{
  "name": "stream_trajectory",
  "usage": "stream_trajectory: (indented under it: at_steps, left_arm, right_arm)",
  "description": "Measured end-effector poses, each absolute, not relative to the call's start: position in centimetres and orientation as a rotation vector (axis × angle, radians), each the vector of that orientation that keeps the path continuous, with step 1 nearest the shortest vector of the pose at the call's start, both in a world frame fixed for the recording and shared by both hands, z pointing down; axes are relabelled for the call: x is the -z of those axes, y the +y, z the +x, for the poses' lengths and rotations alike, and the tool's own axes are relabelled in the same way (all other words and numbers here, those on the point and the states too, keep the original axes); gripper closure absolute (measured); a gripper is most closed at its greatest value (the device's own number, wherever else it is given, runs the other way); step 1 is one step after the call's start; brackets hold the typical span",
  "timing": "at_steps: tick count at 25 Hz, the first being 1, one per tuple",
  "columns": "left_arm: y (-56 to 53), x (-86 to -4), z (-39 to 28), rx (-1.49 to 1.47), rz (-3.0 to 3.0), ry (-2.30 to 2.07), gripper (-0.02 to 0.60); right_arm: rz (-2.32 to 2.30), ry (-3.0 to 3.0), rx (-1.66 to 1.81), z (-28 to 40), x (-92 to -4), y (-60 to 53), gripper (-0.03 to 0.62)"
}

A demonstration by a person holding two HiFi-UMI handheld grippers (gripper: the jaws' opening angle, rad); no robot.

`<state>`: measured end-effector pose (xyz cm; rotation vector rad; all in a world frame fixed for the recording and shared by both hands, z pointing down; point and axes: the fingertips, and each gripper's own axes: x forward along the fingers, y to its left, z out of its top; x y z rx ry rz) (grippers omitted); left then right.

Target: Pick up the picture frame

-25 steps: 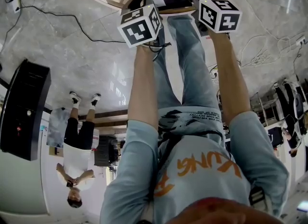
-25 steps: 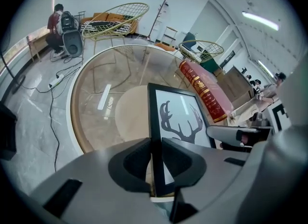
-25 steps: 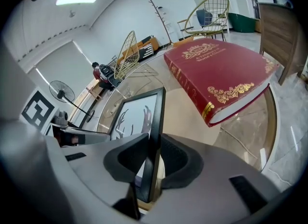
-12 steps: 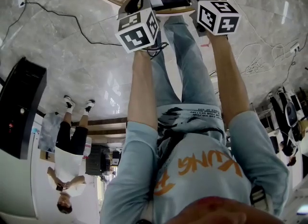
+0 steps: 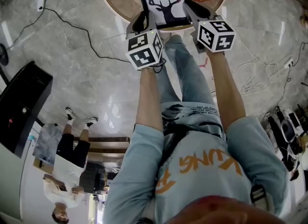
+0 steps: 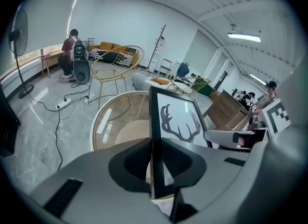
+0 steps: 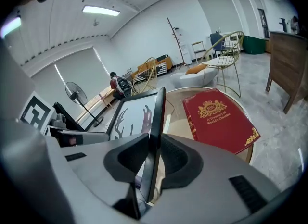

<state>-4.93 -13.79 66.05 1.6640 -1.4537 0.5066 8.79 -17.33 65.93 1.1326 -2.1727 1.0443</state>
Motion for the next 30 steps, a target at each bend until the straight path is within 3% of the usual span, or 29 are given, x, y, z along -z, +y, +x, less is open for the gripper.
stream_trajectory:
  at_steps: [30]
  left_arm:
    - [-17.1,-32.4,-5.5,-0.234,1.980,-1.779,0.503]
  right_arm:
    - [1.302,-2.586,-0.726,8.5,-32.4,-20.5,0.522]
